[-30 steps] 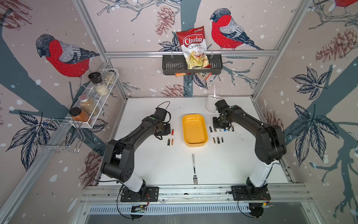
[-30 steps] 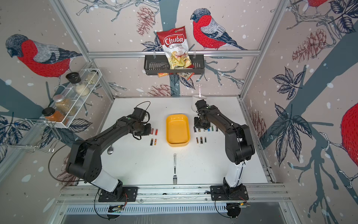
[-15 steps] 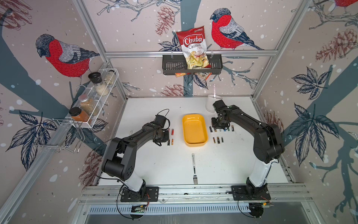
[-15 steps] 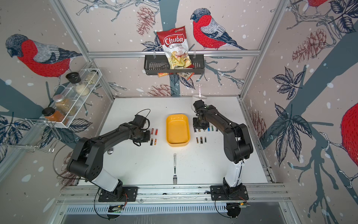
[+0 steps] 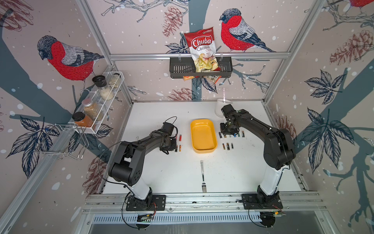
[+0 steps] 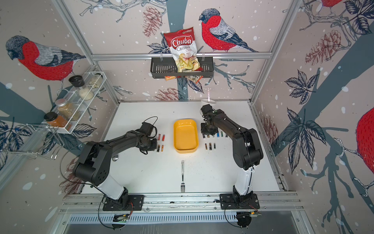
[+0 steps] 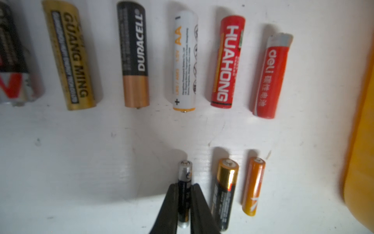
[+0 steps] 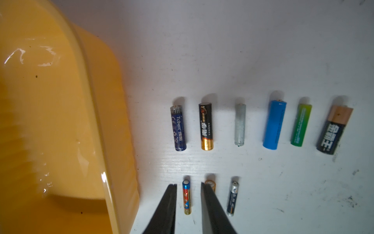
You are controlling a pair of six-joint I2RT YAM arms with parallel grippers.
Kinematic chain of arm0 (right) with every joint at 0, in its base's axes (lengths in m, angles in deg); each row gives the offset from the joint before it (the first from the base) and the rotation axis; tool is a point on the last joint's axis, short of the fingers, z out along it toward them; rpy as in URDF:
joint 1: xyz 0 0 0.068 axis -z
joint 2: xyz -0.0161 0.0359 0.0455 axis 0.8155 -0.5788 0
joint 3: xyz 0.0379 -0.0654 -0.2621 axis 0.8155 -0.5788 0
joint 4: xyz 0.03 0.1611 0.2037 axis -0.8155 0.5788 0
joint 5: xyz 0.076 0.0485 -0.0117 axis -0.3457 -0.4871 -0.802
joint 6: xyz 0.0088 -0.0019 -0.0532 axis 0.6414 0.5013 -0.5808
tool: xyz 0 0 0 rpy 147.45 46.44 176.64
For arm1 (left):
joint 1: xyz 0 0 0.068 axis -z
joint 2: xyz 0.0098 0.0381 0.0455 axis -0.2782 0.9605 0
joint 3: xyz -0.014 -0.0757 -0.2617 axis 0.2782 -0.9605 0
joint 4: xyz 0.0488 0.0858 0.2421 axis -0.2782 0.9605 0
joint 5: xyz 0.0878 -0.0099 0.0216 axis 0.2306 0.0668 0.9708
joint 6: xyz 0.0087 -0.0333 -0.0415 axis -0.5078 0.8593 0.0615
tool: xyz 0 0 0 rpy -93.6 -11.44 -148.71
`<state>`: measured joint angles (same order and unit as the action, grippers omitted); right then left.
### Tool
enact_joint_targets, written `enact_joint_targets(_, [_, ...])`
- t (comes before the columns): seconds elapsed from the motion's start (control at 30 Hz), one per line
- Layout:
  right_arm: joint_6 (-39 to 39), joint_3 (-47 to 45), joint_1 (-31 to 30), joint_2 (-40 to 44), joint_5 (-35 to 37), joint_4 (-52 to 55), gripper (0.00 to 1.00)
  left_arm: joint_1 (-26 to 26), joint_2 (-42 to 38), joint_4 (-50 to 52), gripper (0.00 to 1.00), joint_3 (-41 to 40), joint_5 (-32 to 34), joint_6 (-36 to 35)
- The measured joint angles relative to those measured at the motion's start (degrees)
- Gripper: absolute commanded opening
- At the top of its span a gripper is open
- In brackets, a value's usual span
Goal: Take the batteries out of the storage box
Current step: Place the battery at the center of the board.
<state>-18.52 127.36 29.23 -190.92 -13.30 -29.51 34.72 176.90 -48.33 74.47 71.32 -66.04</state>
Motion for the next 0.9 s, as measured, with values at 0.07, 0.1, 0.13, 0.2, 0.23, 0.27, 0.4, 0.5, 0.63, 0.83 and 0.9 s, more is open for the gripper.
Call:
enact_joint_targets(0.07, [0.0, 0.0, 0.0, 0.0, 0.0, 0.0, 0.28, 0.0, 0.2, -0.4, 0.18, -0.2, 0.0, 0.0])
enact_joint_targets(0.1, [0.0, 0.0, 0.0, 0.0, 0.0, 0.2, 0.28, 0.0, 0.2, -0.6, 0.19, -0.2, 0.0, 0.0])
enact_joint_targets(0.13, [0.0, 0.1, 0.0, 0.0, 0.0, 0.4, 0.28, 0.0, 0.3, -0.8, 0.19, -0.2, 0.0, 0.0])
enact_joint_targets(0.2, [0.0, 0.2, 0.0, 0.0, 0.1, 0.8, 0.28, 0.0, 0.4, -1.1, 0.21, -0.3, 0.0, 0.0])
enact_joint_targets(0.23, [0.0, 0.3, 0.0, 0.0, 0.2, 0.9, 0.28, 0.0, 0.4, -1.3, 0.21, -0.4, 0.0, 0.0])
enact_joint_targets(0.27, [0.0, 0.4, 0.0, -0.1, 0.2, 0.9, 0.28, 0.0, 0.4, -1.4, 0.21, -0.4, 0.0, 0.0])
enact_joint_targets(0.4, [0.0, 0.9, 0.0, -0.1, 0.4, 1.0, 0.28, 0.0, 0.3, -2.1, 0.24, -0.6, -0.1, 0.0])
enact_joint_targets(0.5, [0.0, 1.1, 0.0, -0.2, 0.5, 1.0, 0.28, 0.0, 0.1, -2.0, 0.25, -0.6, 0.0, 0.0])
enact_joint_targets(0.63, [0.0, 1.2, -0.1, -0.2, 0.5, 1.0, 0.29, 0.0, -0.5, -1.5, 0.29, -0.1, 0.7, 0.0])
enact_joint_targets(0.83, [0.0, 1.4, -0.1, 0.3, 0.4, 1.0, 0.42, -0.2, -3.1, 0.1, 0.45, 2.1, 0.7, 0.0])
enact_joint_targets(0.9, [0.0, 1.4, -0.1, 1.3, 0.5, 1.0, 0.53, -0.5, -5.6, 0.1, 0.71, 2.6, 0.8, 0.1])
